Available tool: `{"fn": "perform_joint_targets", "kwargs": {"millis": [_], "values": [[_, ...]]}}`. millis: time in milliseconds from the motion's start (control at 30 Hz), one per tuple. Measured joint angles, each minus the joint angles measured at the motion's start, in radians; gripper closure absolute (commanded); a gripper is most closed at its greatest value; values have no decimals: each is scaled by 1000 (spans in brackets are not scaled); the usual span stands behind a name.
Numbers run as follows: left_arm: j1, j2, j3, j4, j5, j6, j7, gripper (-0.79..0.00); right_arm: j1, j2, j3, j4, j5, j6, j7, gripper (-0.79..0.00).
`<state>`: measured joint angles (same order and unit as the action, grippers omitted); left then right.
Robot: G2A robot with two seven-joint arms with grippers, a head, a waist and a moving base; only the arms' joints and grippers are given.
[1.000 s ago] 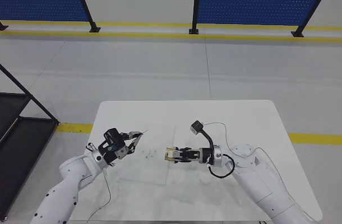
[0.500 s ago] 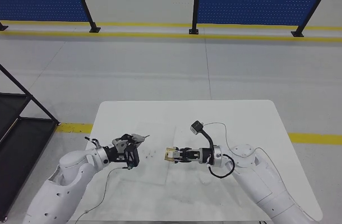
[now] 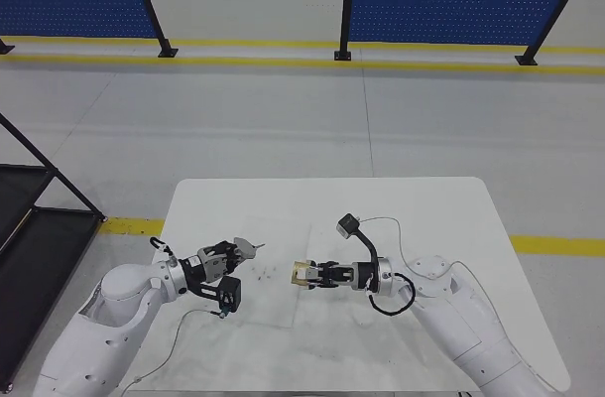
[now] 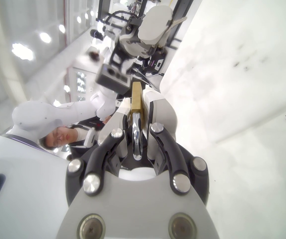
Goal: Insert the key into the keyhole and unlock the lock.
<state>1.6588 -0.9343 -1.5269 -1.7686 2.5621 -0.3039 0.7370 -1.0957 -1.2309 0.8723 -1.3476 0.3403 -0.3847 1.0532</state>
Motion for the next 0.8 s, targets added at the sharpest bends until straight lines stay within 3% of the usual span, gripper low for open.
{"fn": "perform_joint_targets", "kwargs": {"millis": [267, 567, 800], "values": [[-9, 3, 1, -17, 19, 29, 23, 0, 0, 0, 0, 0, 0, 0, 0, 0], [-71, 32, -22, -18, 225, 192, 243, 0, 0, 0, 0, 0, 0, 0, 0, 0], [-187, 46, 4, 37, 273, 273, 420, 0, 0, 0, 0, 0, 0, 0, 0, 0]]}}
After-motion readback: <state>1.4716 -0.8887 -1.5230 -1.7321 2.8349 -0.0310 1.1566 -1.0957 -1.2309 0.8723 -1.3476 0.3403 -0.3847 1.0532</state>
